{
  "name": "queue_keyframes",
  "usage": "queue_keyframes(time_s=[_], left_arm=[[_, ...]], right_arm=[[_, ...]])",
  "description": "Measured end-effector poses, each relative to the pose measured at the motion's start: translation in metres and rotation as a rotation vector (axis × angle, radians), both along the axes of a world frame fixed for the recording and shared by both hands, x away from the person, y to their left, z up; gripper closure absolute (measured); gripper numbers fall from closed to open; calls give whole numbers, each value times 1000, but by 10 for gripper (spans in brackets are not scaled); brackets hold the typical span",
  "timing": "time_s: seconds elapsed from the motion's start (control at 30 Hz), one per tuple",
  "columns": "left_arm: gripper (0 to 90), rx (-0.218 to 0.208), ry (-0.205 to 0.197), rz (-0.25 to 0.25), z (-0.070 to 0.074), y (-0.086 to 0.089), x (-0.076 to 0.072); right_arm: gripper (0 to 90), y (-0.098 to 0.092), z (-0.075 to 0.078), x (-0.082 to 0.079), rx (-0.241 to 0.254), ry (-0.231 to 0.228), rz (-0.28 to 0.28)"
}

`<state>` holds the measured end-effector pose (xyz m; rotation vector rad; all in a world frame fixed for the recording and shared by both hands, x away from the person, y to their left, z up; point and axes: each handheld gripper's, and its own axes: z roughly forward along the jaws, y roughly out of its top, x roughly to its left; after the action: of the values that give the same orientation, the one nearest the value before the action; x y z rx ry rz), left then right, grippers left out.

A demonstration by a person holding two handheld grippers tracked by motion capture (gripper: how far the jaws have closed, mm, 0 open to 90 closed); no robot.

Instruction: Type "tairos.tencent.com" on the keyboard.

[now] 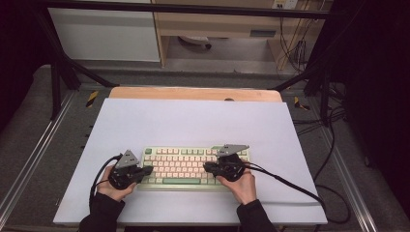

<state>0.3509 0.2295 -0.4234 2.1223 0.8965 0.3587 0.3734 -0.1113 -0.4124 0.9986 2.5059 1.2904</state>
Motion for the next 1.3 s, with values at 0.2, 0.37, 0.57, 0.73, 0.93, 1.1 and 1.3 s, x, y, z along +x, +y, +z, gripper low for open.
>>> queue_keyframes(time_s=[0.2,0.37,0.57,0.73,0.93,1.1,1.3], left_arm=[[898,1,1,-1,0,0,0],[899,-1,-1,-1,0,0,0],[899,-2,-1,-1,0,0,0],[899,-2,-2,-3,0,0,0],[898,-1,-2,-1,0,0,0],[899,-1,-2,-1,0,0,0],[899,-1,-2,0,0,0,0]], right_arm=[[881,7,-3,7,1,6,-12],[900,16,-3,11,3,4,-15],[900,27,-6,17,-7,6,-15],[900,33,-11,21,-6,15,-18],[900,36,-14,23,-16,11,-15],[900,38,-16,24,-28,11,-12],[900,39,-18,24,-30,11,-10]])
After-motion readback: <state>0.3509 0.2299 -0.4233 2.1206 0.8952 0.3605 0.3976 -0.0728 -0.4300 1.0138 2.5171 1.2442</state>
